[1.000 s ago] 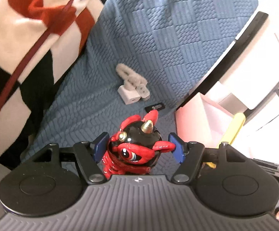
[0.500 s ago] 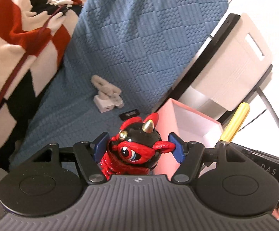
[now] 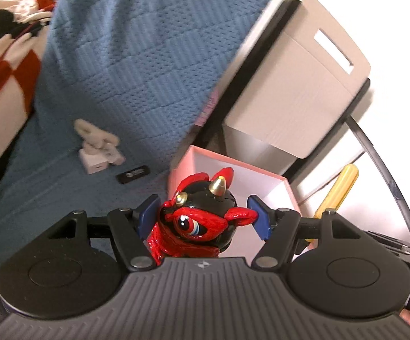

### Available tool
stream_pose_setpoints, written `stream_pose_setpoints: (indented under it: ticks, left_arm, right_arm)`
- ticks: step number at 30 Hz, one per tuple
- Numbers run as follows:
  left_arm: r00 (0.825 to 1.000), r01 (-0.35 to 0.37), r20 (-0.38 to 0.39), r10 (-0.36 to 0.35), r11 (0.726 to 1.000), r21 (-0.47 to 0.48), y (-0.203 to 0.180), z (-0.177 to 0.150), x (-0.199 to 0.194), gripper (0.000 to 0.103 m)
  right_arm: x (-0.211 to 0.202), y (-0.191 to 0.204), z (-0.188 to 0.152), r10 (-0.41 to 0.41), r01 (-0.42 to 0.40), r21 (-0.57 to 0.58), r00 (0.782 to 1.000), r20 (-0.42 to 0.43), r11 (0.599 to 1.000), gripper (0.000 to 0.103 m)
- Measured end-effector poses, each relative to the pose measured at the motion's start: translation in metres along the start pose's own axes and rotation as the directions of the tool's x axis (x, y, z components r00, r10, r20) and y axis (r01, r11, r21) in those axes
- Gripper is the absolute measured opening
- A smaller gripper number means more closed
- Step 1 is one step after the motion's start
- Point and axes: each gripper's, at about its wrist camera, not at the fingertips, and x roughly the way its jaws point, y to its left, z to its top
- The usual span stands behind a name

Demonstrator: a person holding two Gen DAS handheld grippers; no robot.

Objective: Organize rigid objects
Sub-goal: 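Lift both held items and carry them over the pink box, then open the right tool to drop the screwdriver while the left tool lowers the figurine into the box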

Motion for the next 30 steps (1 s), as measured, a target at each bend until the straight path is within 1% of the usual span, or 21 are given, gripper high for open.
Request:
stream_pose_setpoints:
  ticks: [6, 9, 14, 19, 25, 27, 30]
  left_arm:
    - [1.000, 0.019, -0.023, -0.018, 0.999, 0.026, -0.035, -0.005, 0.030, 0.072]
    - [0.999, 0.018, -0.044, -0.016, 0.999, 0.036, -0.049, -0.011, 0.048, 0.072]
    - [0.997, 0.011, -0.082, -0.007, 0.999, 0.048, -0.067, -0.020, 0.080, 0.072]
    - [0.994, -0.004, -0.111, 0.011, 0.998, 0.059, -0.078, -0.033, 0.112, 0.072]
    - [0.980, -0.025, -0.196, 0.041, 0.996, 0.084, -0.085, -0.058, 0.158, 0.072]
    - [0.974, -0.029, -0.219, 0.049, 0.995, 0.095, -0.088, -0.066, 0.172, 0.072]
    - [0.967, -0.039, -0.246, 0.066, 0.993, 0.113, -0.091, -0.075, 0.188, 0.072]
  right_arm:
    - [0.005, -0.038, -0.002, -0.029, 0.029, 0.012, 0.999, -0.013, 0.999, 0.020]
    - [0.010, -0.056, -0.006, -0.041, 0.042, 0.023, 0.999, -0.028, 0.999, 0.020]
    - [0.023, -0.083, -0.016, -0.050, 0.053, 0.033, 0.996, -0.070, 0.998, 0.020]
    - [0.042, -0.109, -0.028, -0.053, 0.059, 0.047, 0.992, -0.118, 0.997, 0.020]
    - [0.079, -0.134, -0.049, -0.060, 0.071, 0.054, 0.980, -0.191, 0.996, 0.020]
    - [0.095, -0.142, -0.058, -0.061, 0.076, 0.057, 0.971, -0.231, 0.995, 0.020]
    - [0.111, -0.149, -0.067, -0.056, 0.075, 0.060, 0.963, -0.265, 0.995, 0.020]
